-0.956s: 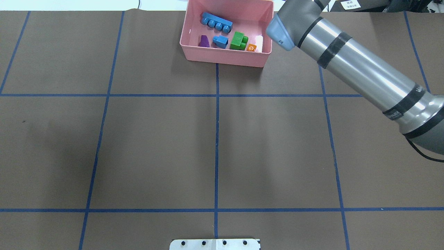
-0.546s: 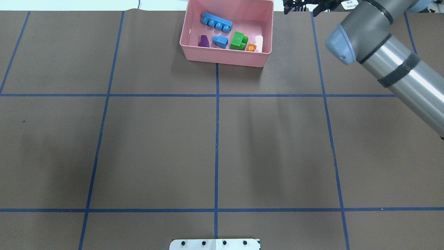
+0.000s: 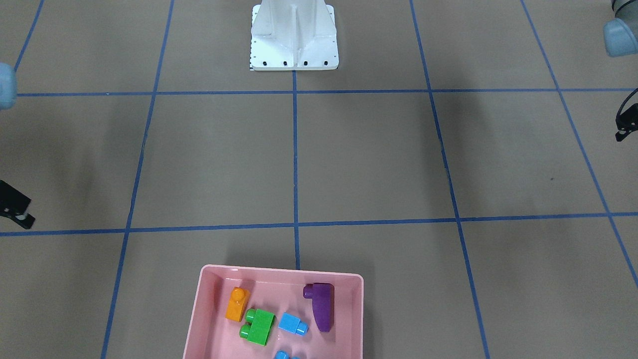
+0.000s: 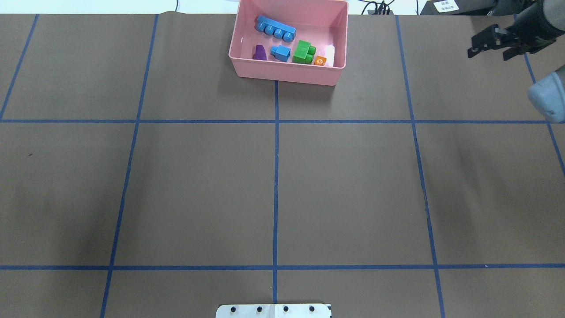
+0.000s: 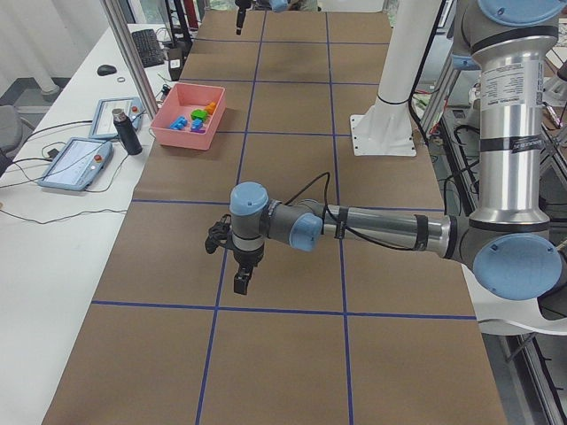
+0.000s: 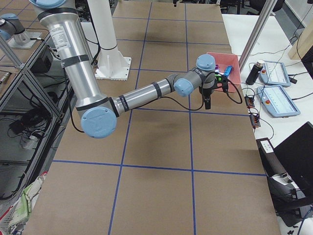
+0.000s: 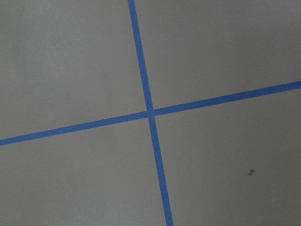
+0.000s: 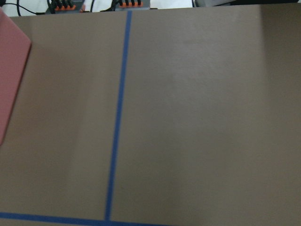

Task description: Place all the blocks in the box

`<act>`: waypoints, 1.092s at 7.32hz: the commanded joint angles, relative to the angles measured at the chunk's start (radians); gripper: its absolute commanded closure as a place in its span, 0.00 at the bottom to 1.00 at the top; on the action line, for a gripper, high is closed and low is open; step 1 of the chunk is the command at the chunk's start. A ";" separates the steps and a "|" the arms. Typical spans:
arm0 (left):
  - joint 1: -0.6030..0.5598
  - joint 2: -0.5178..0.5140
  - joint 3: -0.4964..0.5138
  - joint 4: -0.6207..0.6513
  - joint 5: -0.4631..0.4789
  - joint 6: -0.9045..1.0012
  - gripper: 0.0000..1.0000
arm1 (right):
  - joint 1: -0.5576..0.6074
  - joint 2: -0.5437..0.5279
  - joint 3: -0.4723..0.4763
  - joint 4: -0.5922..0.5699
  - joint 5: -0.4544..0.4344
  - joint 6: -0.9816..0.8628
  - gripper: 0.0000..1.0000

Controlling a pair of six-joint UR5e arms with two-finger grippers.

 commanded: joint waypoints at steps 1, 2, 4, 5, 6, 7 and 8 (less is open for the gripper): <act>-0.092 0.007 -0.003 0.055 -0.102 0.070 0.00 | 0.172 -0.210 0.006 -0.008 0.063 -0.343 0.00; -0.116 0.004 -0.003 0.071 -0.096 0.098 0.00 | 0.212 -0.278 0.008 -0.032 0.065 -0.413 0.00; -0.153 -0.014 0.001 0.174 -0.087 0.207 0.00 | 0.272 -0.314 0.018 -0.175 0.066 -0.422 0.00; -0.161 -0.023 0.008 0.183 -0.075 0.212 0.00 | 0.310 -0.317 0.015 -0.225 0.090 -0.492 0.00; -0.163 -0.028 0.023 0.186 -0.059 0.214 0.00 | 0.338 -0.338 0.005 -0.265 0.132 -0.599 0.00; -0.169 -0.045 0.043 0.189 -0.065 0.214 0.00 | 0.363 -0.363 0.001 -0.270 0.144 -0.638 0.00; -0.169 -0.048 0.049 0.190 -0.065 0.212 0.00 | 0.384 -0.392 0.003 -0.271 0.169 -0.638 0.00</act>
